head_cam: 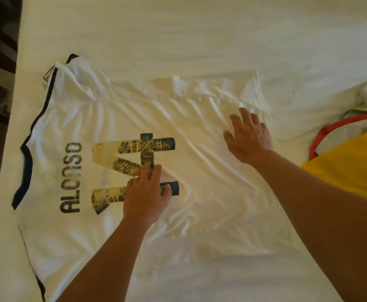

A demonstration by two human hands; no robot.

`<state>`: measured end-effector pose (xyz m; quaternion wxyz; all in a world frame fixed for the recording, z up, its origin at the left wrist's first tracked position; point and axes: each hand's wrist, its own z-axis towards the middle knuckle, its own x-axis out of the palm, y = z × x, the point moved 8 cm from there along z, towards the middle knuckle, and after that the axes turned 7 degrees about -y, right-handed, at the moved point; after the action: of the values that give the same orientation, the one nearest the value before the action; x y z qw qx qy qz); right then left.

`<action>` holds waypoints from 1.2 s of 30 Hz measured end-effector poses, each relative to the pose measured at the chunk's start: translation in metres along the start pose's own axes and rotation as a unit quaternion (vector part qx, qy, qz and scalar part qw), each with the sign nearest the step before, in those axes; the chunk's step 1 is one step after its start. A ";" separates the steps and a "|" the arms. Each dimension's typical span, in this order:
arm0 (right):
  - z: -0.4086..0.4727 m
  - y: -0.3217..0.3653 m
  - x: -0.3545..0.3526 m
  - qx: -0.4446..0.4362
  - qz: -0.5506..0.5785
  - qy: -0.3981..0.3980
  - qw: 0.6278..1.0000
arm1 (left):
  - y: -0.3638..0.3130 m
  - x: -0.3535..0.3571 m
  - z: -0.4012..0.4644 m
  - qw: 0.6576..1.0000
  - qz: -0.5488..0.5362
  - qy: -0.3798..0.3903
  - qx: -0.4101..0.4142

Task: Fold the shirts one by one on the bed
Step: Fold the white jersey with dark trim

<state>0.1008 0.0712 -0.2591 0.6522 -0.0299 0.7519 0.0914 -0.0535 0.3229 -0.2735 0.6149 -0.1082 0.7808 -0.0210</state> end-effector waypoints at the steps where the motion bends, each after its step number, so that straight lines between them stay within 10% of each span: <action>1: 0.010 0.000 0.001 -0.005 0.008 -0.005 1.000 | 0.001 0.003 0.007 1.000 -0.002 0.005 -0.011; 7: 0.041 -0.038 0.039 0.052 -0.017 0.113 0.992 | -0.005 0.023 0.016 0.999 -0.019 -0.007 -0.047; 15: 0.083 -0.004 0.026 0.014 0.003 0.053 0.998 | -0.016 0.041 0.011 0.995 -0.049 0.010 -0.087; 20: 0.094 -0.038 0.024 0.153 0.048 0.059 0.985 | -0.012 0.039 0.016 0.996 -0.026 0.041 -0.073; 36: -0.239 0.096 0.060 -0.213 0.006 0.165 0.963 | 0.051 0.026 -0.149 0.997 0.081 0.005 -0.019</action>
<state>-0.1567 0.1278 -0.2770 0.4970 -0.1782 0.8126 0.2466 -0.2106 0.3529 -0.2708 0.6087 -0.0562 0.7902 0.0434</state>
